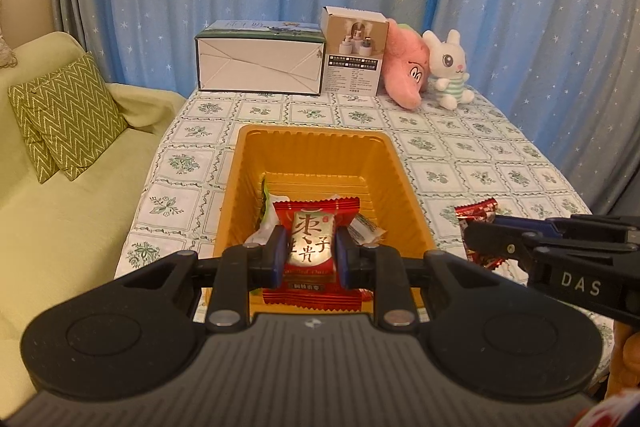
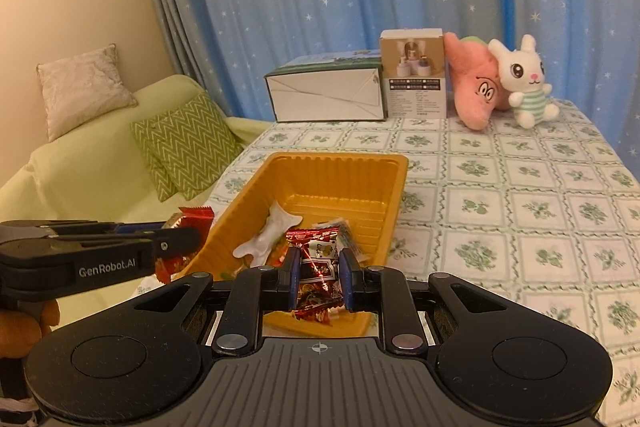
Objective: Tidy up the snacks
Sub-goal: 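Open the left gripper over the tray while the right gripper releases its candy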
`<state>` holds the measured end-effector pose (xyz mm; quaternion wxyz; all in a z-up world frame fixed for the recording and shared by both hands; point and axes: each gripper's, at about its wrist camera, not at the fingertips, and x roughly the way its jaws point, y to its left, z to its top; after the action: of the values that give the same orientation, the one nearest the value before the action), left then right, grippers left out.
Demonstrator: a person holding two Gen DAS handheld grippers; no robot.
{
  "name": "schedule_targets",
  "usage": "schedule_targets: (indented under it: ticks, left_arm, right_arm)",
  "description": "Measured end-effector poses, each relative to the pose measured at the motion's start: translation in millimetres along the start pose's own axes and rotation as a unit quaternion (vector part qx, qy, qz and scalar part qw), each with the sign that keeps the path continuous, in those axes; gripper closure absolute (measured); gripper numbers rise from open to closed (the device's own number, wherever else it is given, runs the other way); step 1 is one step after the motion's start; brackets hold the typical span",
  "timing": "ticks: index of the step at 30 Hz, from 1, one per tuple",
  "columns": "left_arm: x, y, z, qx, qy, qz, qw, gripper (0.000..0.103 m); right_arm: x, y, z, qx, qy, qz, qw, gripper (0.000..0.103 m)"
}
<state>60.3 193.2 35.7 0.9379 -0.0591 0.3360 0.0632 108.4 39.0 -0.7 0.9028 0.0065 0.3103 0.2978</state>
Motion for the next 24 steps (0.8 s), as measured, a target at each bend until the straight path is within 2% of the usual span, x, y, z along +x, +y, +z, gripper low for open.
schedule_targets:
  ticks: [15, 24]
  left_arm:
    - [58.6, 12.0, 17.2, 0.005, 0.01, -0.002, 0.9999, 0.08]
    - [98.0, 16.6, 25.6, -0.009, 0.011, -0.005, 0.9999, 0.08]
  right_arm:
    - [61.1, -14.0, 18.5, -0.003, 0.025, 0.006, 1.0, 0.082]
    - [96.0, -32.7, 26.5, 0.005, 0.036, 0.002, 0.999, 0.082]
